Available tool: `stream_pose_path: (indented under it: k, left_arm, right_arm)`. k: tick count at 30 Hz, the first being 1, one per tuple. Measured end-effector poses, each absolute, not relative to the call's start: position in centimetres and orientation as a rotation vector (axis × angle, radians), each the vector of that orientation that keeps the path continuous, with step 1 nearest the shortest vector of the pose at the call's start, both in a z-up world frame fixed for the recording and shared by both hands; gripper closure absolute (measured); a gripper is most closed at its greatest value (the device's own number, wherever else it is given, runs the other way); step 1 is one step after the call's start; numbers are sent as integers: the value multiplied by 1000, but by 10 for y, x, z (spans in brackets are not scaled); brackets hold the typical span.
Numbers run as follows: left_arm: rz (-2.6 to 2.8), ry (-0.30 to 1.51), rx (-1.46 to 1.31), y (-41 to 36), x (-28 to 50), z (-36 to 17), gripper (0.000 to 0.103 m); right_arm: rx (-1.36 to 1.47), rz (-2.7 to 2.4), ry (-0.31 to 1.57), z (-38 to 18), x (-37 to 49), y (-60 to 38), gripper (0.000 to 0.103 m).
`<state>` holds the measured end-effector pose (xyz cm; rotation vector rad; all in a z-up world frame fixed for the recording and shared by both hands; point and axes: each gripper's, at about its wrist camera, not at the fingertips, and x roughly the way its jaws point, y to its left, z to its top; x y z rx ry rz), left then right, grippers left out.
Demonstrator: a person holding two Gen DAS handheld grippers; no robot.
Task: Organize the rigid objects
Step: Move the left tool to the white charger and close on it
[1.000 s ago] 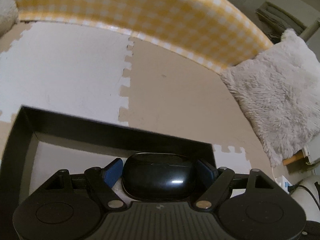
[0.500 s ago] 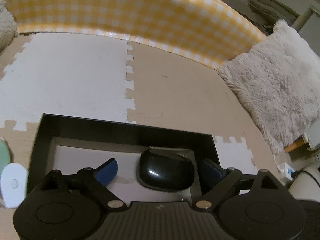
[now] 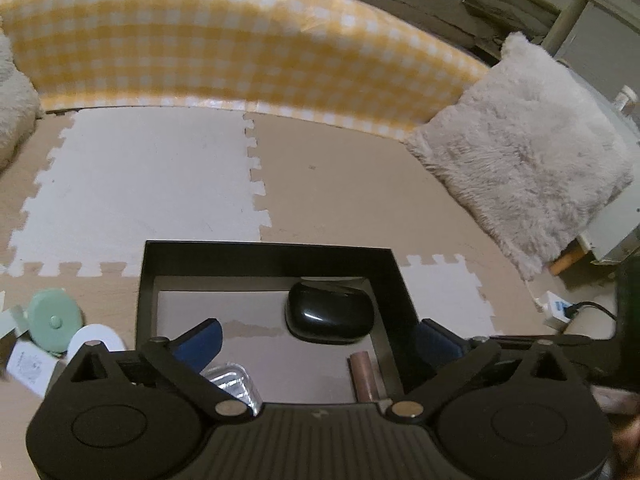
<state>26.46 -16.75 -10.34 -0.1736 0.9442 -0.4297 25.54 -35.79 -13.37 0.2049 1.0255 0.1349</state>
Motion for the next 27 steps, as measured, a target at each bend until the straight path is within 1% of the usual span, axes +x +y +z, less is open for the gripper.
stream_pose_path:
  k: [13,27]
  left_arm:
    - [-461,882,-129,-143,230,-63,0]
    - [-449,825,-14,-104,201,-54,0]
  right_arm:
    - [209,130,1030,-135,255,-358,95]
    - [214,128,1032,-137,256,-358,94]
